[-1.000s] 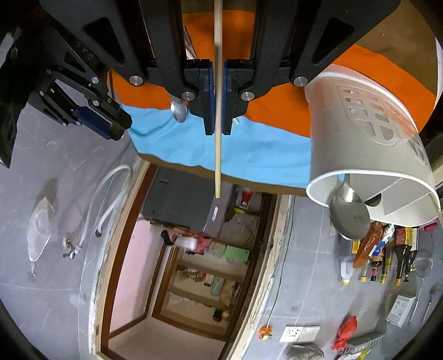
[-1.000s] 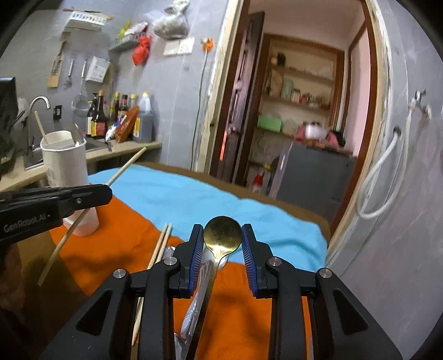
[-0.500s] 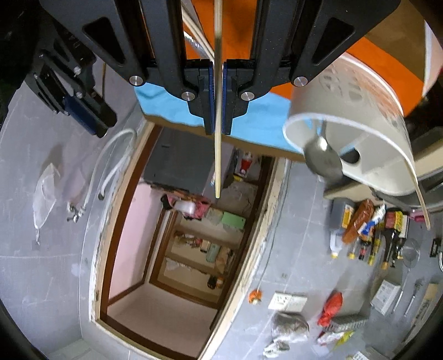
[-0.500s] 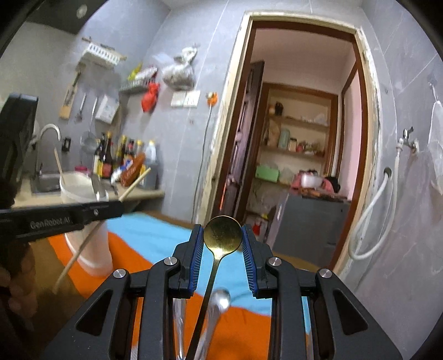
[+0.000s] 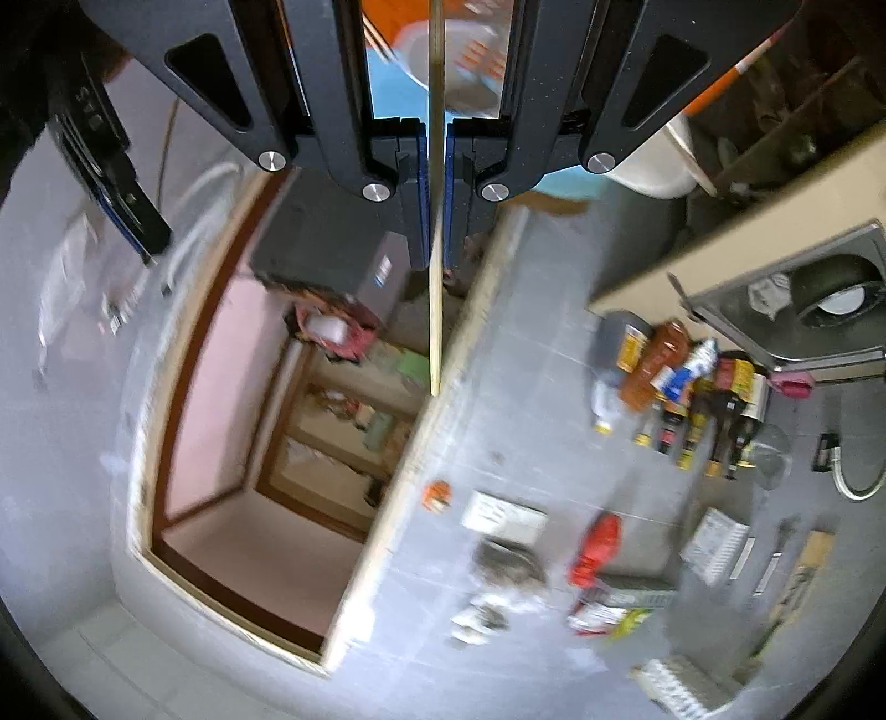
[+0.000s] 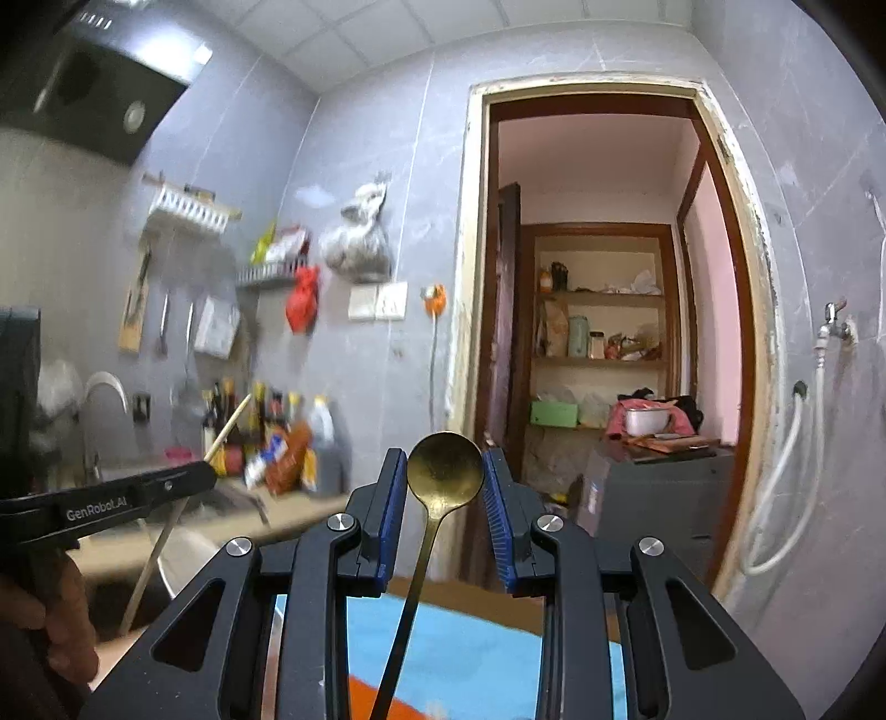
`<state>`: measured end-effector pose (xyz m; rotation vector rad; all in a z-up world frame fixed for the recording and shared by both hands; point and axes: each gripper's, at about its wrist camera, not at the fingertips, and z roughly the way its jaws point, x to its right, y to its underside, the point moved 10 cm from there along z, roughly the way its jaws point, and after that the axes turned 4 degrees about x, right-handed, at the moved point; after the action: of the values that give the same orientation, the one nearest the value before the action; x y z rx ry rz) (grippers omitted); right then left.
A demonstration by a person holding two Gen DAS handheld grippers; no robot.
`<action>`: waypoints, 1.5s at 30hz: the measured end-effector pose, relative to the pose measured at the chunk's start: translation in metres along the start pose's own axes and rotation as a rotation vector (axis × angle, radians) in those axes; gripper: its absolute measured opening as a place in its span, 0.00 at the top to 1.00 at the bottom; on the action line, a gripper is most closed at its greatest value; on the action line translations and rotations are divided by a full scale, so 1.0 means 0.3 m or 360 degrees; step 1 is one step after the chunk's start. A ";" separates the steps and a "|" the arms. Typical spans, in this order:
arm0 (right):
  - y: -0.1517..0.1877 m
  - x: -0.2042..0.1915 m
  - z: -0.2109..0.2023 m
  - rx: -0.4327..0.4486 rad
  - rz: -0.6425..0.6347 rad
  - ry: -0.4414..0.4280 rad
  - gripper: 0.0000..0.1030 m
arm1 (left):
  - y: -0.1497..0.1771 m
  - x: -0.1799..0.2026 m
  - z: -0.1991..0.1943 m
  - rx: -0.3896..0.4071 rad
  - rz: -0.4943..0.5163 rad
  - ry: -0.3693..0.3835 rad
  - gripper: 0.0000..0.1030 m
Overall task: Organize utensils
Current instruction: 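Carry the chopstick with the left tool while the right tool carries the gold spoon to the holder, then open the left tool over the holder while the right tool releases the gold spoon into it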
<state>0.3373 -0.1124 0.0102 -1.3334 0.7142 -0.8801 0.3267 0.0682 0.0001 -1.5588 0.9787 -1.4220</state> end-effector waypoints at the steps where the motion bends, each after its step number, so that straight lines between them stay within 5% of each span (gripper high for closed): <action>1: -0.010 -0.019 0.017 0.0019 0.0037 -0.0006 0.75 | -0.030 -0.049 0.006 0.0023 -0.0036 -0.0018 0.98; 9: -0.026 -0.140 0.138 0.0164 0.0259 -0.0019 0.75 | -0.157 -0.321 0.025 0.0219 -0.0250 -0.0108 0.98; 19: 0.079 -0.125 0.203 0.0206 0.0400 0.0092 0.75 | -0.146 -0.399 0.056 0.0348 -0.0381 -0.0088 0.98; 33: 0.190 -0.196 0.224 0.0195 0.0252 0.0103 0.75 | -0.067 -0.404 0.107 0.0361 -0.0325 -0.0095 0.98; 45: 0.256 -0.265 0.218 0.0114 0.0121 0.0039 0.75 | 0.029 -0.342 0.107 0.0307 -0.0049 -0.0105 0.98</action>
<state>0.3628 -0.0094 -0.0620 -1.2262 0.7412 -0.8545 0.3511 0.1609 -0.0492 -1.4733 0.7580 -1.4323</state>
